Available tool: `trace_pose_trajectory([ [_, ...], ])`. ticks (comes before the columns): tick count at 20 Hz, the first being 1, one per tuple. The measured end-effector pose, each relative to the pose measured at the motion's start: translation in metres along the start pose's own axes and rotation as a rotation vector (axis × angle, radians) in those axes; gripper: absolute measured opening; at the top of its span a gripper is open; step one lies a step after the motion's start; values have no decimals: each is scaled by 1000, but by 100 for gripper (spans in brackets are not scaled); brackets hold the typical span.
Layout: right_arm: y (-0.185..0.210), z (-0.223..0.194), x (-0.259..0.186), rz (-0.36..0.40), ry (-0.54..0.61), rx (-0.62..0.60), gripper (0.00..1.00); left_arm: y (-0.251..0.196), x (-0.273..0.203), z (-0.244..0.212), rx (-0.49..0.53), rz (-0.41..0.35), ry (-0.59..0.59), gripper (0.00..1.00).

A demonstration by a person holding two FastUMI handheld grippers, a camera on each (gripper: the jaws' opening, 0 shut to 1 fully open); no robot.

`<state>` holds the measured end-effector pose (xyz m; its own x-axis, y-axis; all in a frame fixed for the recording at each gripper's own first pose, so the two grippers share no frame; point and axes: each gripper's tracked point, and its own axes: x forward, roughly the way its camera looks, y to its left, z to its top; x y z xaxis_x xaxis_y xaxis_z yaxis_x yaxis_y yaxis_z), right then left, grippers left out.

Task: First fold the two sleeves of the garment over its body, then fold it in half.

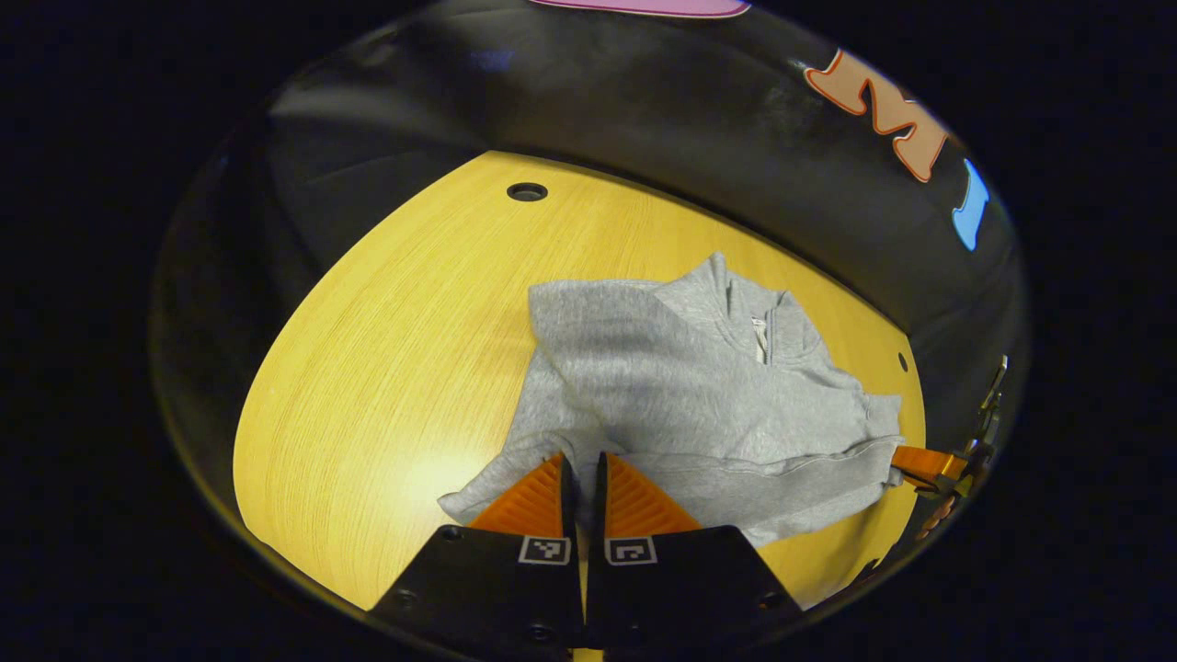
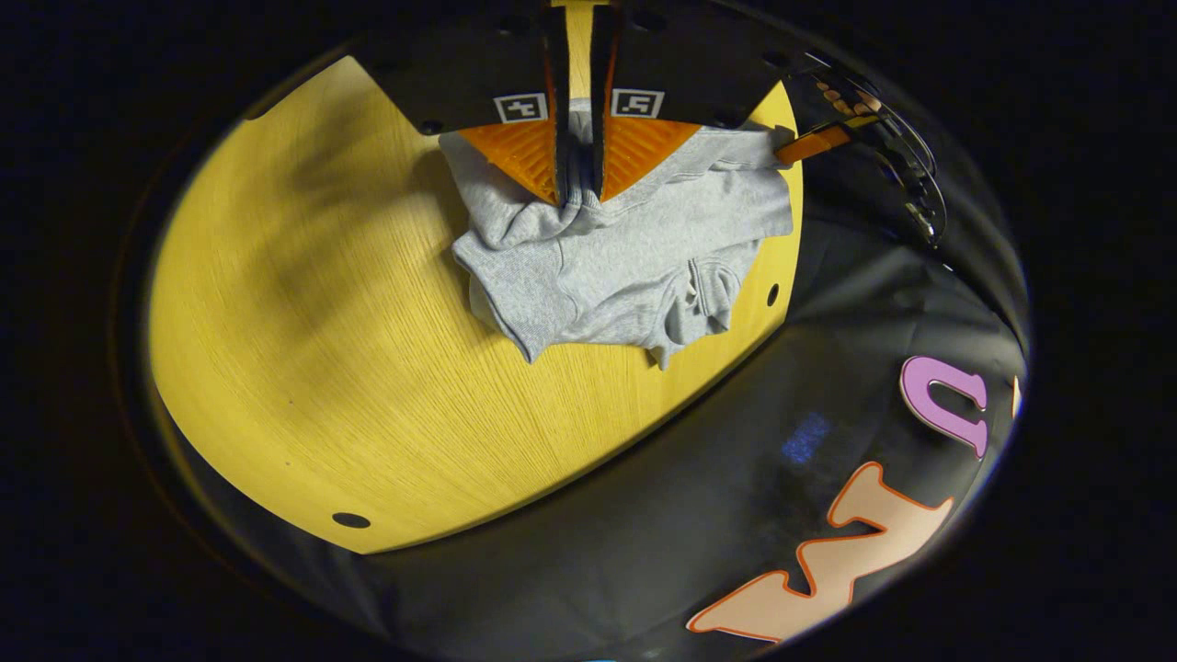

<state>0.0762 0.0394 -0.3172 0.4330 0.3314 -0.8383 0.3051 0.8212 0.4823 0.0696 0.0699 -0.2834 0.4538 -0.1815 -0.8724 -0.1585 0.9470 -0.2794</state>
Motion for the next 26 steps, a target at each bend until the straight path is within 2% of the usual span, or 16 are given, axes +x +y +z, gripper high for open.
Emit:
trace_pose_trajectory([
  [3, 13, 15, -1, 46, -46, 16, 15, -5, -3, 16, -75, -32, -31, 2],
  [4, 21, 24, -3, 70, -95, 18, 11, -7, -8, 26, -121, -56, -73, 5],
  [5, 30, 32, -13, 99, -146, 16, 25, -7, -10, 40, -150, -74, -132, 9],
  [6, 36, 41, -21, 106, -196, -1, 50, -9, -16, 52, -156, -92, -191, 22],
  [7, 38, 55, -36, 109, -246, -33, 75, -10, -20, 67, -142, -100, -243, 26],
  [8, 38, 65, -36, 94, -296, -74, 100, -8, -29, 76, -110, -95, -281, 50],
  [10, 46, 71, -46, 70, -374, -159, 95, -7, -51, 88, -27, -59, -357, 98],
  [15, 60, 76, -108, 34, -548, -331, 95, -25, -108, 117, 176, 41, -601, 96],
  [19, 76, 71, -168, 14, -716, -471, 95, -46, -154, 113, 321, 92, -758, 96],
  [20, 79, 68, -179, 7, -745, -502, 95, -52, -164, 109, 340, 97, -785, 94],
  [23, 85, 60, -199, -2, -798, -556, 95, -61, -190, 91, 366, 111, -840, 96],
  [26, 87, 55, -219, -20, -861, -592, 96, -69, -195, 75, 388, 100, -844, 96],
])
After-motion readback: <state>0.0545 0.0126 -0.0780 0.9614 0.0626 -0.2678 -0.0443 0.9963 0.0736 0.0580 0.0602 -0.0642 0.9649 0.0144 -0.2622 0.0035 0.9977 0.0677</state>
